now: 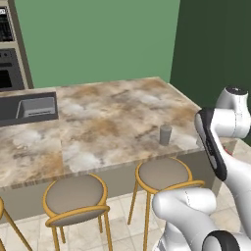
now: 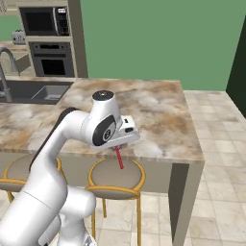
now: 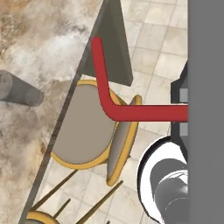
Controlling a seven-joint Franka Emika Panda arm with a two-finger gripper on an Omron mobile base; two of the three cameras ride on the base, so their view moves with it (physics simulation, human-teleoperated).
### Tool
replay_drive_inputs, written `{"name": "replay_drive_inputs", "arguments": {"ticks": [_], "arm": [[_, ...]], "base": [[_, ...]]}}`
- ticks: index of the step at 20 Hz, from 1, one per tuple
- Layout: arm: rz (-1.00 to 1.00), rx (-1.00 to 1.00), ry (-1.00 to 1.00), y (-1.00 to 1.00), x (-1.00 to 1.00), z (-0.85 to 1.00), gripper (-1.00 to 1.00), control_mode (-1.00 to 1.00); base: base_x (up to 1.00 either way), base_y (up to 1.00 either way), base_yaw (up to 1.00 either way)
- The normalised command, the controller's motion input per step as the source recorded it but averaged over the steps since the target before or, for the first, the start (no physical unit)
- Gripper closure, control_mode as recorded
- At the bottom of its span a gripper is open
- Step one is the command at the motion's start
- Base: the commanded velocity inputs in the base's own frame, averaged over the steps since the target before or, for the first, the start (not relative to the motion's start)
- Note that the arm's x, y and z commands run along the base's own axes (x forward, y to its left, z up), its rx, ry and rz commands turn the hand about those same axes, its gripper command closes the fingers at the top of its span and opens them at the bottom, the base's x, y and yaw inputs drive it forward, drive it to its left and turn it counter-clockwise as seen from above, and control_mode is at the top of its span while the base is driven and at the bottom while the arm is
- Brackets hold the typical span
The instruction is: Take a straw from the drawer in front and place it inside the glass cup on the dining counter.
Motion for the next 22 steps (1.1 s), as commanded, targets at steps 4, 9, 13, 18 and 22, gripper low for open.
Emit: {"name": "replay_drive_inputs", "arguments": {"ticks": [4,9,13,18,22], "arm": [[0.15,0.32,-0.18,0.0,0.25,0.01,1.0,-1.0],[0.17,0.21,-0.18,0.39,0.79,0.02,1.0,-1.0],[0.05,0.11,-0.04,0.07,0.97,0.19,1.0,-1.0],[0.0,0.1,-0.02,0.12,0.49,0.47,1.0,-1.0],[0.0,0.07,-0.05,0.29,0.33,0.32,1.0,-1.0]], "base": [[0.0,0.0,0.0],[0.0,0.0,0.0],[0.0,0.0,0.0],[0.0,0.0,0.0],[0.0,0.0,0.0]]}}
